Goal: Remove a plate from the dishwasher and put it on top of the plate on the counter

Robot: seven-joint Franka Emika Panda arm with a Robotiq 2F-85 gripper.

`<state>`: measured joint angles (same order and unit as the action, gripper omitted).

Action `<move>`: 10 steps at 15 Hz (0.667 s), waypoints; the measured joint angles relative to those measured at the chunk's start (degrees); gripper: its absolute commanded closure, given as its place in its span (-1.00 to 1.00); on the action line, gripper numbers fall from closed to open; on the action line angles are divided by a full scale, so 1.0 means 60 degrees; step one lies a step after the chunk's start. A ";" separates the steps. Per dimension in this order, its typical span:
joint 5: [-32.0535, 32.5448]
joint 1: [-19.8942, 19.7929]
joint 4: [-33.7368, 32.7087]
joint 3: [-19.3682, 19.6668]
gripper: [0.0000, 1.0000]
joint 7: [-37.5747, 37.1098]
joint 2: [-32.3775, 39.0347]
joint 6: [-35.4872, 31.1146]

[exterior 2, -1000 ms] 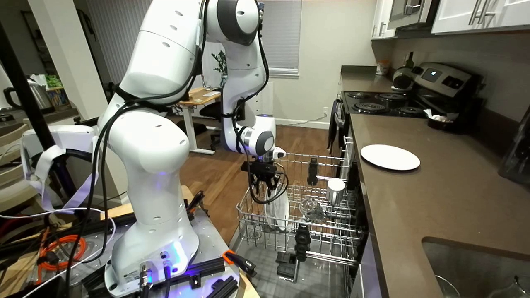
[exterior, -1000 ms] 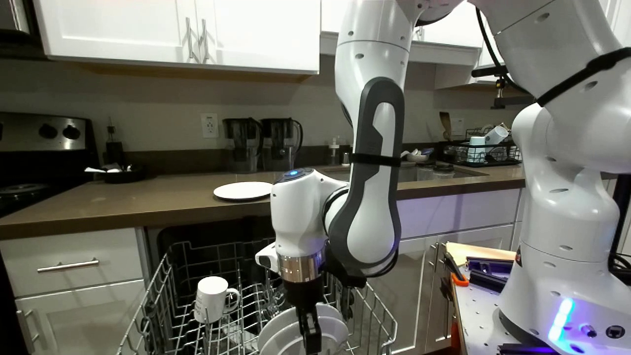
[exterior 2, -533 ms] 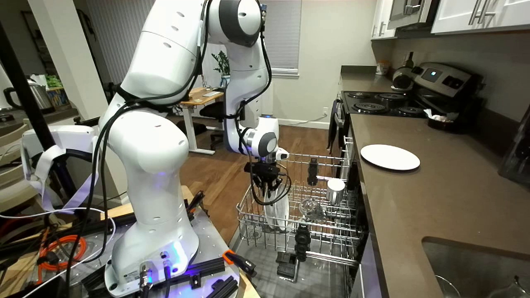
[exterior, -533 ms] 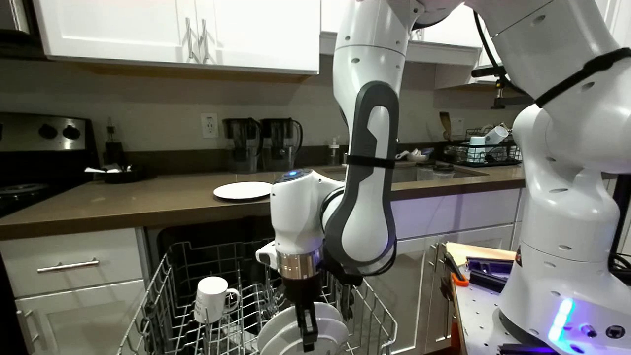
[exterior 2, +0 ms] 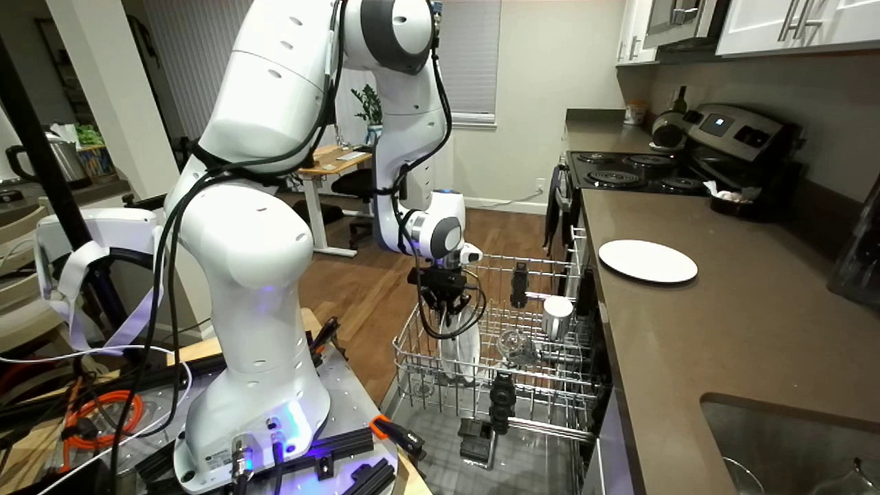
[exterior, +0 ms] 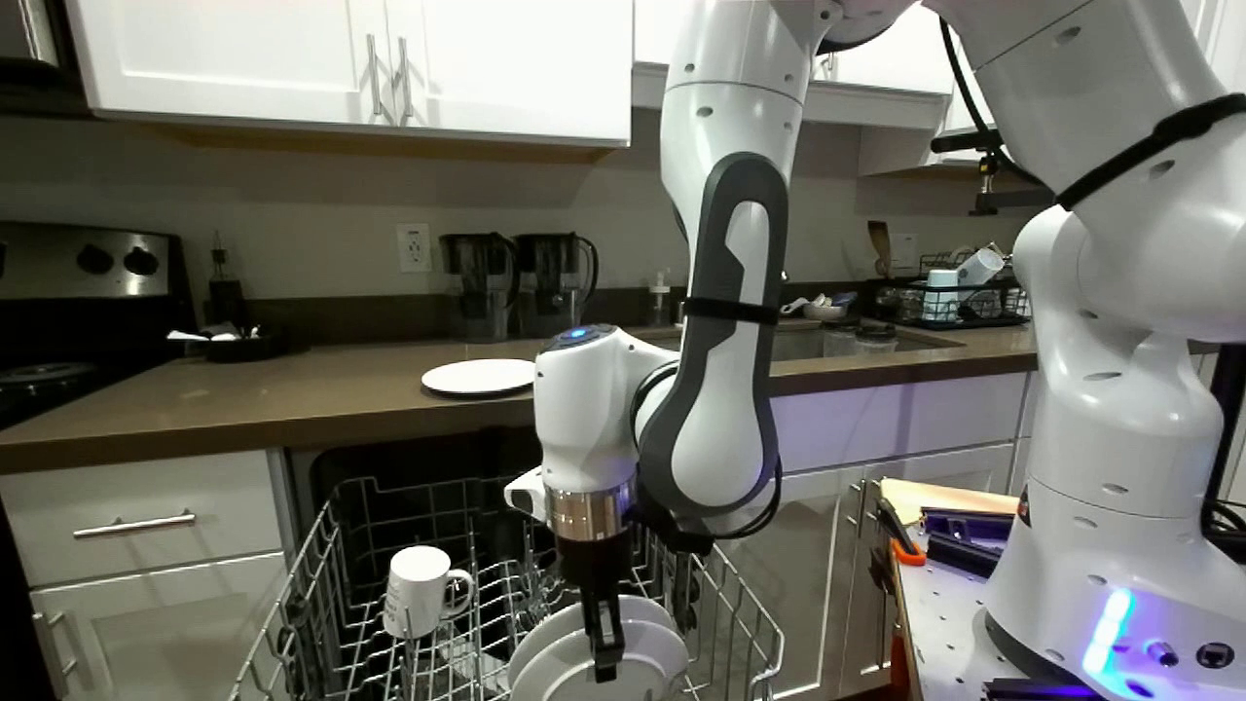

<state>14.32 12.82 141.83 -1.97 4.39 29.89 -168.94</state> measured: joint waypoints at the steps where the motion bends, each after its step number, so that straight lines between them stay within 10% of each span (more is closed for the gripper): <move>1: 0.0000 0.0007 0.0028 0.0001 0.83 0.0000 -0.0051 0.0014; 10: -0.0009 -0.0582 0.0161 -0.0411 0.83 0.0534 -0.0457 0.0431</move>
<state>14.27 9.33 142.79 -4.44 7.60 27.15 -166.35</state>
